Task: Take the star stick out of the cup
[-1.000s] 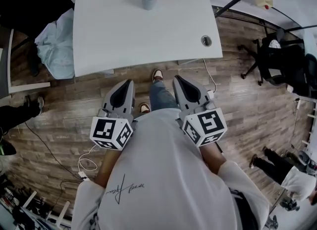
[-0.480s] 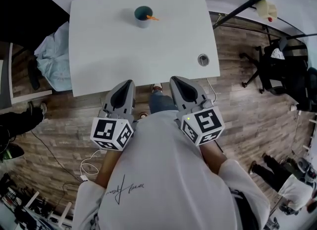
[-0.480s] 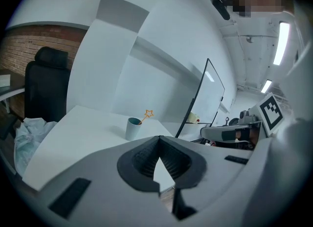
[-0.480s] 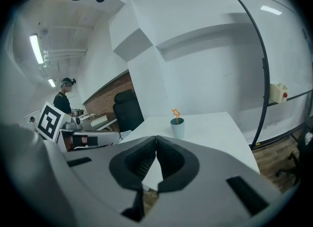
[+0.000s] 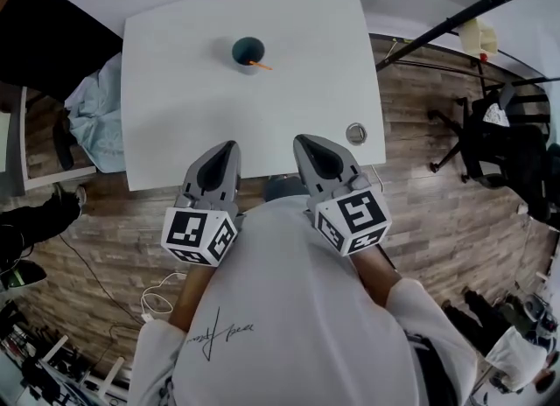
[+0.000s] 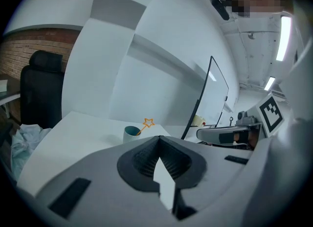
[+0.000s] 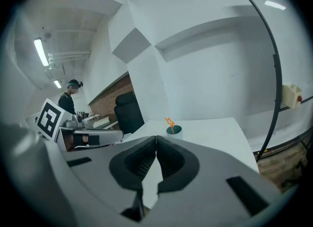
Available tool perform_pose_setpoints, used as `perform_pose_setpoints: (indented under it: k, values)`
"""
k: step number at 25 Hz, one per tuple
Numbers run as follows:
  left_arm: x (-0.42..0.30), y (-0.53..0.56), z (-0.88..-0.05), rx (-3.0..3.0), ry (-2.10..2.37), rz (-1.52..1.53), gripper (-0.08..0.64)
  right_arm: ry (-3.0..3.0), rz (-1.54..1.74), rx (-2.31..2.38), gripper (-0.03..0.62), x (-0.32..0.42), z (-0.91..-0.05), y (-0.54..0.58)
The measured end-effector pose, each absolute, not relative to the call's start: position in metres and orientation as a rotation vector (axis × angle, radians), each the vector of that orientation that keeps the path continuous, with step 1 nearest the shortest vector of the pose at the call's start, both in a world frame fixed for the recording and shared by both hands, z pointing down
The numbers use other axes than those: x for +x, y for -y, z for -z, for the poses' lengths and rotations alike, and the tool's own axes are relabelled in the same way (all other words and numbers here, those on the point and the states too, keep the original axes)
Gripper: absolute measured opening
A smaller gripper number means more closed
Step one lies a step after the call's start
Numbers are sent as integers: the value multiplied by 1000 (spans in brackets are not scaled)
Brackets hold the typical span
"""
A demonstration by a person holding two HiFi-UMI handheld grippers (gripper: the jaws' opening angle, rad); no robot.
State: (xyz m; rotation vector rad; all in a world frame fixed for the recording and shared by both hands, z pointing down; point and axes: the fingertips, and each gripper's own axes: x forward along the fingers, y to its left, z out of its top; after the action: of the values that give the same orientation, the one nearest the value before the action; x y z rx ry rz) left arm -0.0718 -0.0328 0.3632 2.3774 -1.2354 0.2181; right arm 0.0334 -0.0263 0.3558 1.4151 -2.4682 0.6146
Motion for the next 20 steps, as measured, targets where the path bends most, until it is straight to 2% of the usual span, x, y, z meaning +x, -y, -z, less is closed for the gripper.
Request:
perform_pose_setpoints:
  k: [20]
  values:
    - [-51, 37, -352, 2350, 1347, -174, 5, 2584, -549, 1316, 11, 40, -360, 62]
